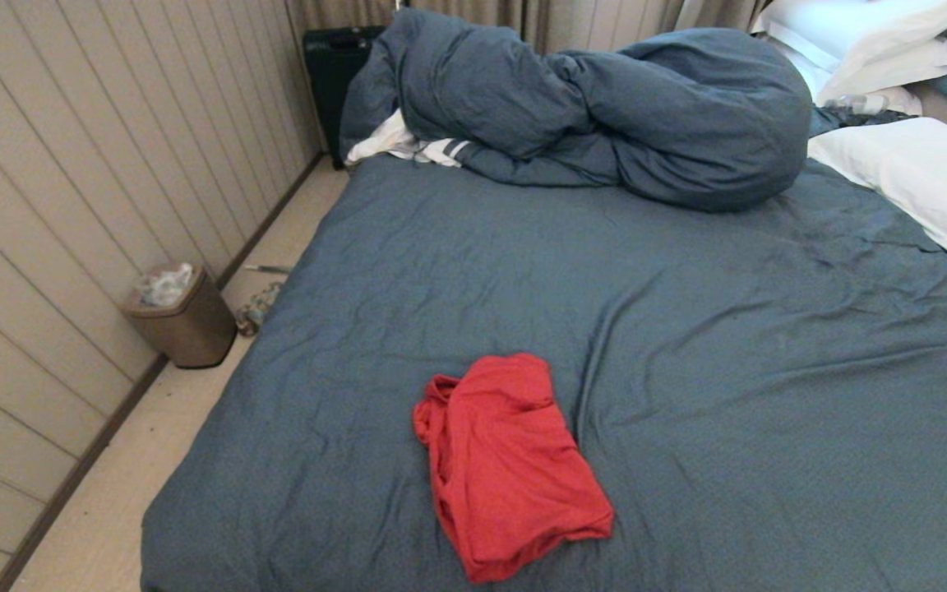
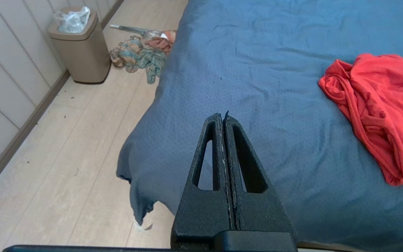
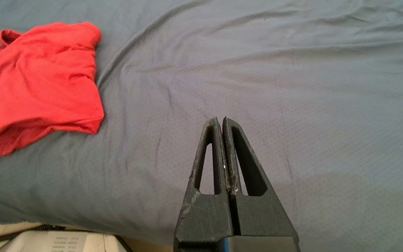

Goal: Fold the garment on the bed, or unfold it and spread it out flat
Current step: Unford the red T-shirt

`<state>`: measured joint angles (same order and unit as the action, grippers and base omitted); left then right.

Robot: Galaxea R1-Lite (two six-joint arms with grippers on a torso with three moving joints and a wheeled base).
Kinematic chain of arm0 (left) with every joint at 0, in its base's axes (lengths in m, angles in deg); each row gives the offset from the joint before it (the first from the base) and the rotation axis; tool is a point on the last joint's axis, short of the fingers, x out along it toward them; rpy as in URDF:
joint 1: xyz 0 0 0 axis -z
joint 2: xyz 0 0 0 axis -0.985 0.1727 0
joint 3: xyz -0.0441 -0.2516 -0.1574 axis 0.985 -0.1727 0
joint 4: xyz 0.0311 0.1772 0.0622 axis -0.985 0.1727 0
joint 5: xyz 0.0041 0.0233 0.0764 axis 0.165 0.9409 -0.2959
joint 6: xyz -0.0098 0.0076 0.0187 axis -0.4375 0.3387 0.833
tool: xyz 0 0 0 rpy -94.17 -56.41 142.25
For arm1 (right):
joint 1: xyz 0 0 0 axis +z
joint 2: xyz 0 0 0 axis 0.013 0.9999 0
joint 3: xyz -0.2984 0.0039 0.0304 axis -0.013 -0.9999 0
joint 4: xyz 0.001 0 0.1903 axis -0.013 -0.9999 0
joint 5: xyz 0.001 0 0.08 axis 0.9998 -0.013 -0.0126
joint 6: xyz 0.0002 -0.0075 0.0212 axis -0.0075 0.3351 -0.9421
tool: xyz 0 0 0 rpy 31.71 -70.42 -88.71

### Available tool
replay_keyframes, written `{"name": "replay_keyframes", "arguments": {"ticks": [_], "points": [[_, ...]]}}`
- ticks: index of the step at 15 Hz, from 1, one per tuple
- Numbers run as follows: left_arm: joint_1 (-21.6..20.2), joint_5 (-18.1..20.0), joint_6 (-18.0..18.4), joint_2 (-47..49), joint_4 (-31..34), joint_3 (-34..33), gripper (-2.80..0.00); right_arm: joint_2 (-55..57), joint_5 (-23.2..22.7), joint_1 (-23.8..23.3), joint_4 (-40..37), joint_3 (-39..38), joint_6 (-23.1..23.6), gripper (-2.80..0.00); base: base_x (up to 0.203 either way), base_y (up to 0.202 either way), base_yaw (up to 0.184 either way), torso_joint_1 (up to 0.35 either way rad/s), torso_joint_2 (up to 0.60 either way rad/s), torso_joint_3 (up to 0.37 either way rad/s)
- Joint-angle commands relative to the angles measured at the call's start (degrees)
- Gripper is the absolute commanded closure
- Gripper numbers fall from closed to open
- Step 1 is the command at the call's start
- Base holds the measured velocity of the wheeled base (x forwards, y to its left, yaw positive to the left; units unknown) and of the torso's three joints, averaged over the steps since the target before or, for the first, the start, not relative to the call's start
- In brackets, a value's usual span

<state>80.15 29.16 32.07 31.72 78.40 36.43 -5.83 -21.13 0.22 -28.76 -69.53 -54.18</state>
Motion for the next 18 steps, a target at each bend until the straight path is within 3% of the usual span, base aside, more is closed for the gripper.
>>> {"name": "replay_keyframes", "arguments": {"ticks": [1,3,5,9,12,15,18], "points": [[-0.01,-0.04,-0.05,0.01,0.0,-0.05,0.0,0.14,-0.46,0.03,-0.07,0.8,0.15,0.0,0.0,0.0,0.0,0.0,0.0,0.0],[-0.01,-0.3,-0.12,0.01,-0.11,-0.06,0.0,3.64,-1.69,0.04,-0.1,6.0,-0.07,0.0,0.0,0.0,0.0,0.0,0.0,0.0],[-0.01,-0.57,-0.31,0.01,-0.88,-0.31,0.0,14.13,-2.32,-0.02,0.08,13.42,-1.45,0.0,0.0,0.0,0.0,0.0,0.0,0.0],[-0.01,-0.49,-0.14,0.01,-0.88,-0.23,0.0,42.25,-2.87,1.76,0.23,35.98,-8.93,0.0,0.0,0.0,0.0,0.0,0.0,0.0],[-0.09,-0.72,0.32,0.79,-0.26,2.64,0.0,63.89,-2.6,6.93,0.09,47.25,-14.27,0.0,0.0,0.0,0.0,0.0,0.0,0.0],[-0.07,1.7,-0.62,13.1,1.63,15.49,0.0,83.13,-1.35,14.28,-0.06,57.25,-18.59,0.0,0.0,0.0,0.0,0.0,0.0,0.0],[-0.04,9.27,-2.48,36.57,2.84,24.89,0.0,97.51,5.04,26.9,-0.04,64.72,-20.43,0.0,0.0,0.0,0.0,0.0,0.0,0.0]]}}
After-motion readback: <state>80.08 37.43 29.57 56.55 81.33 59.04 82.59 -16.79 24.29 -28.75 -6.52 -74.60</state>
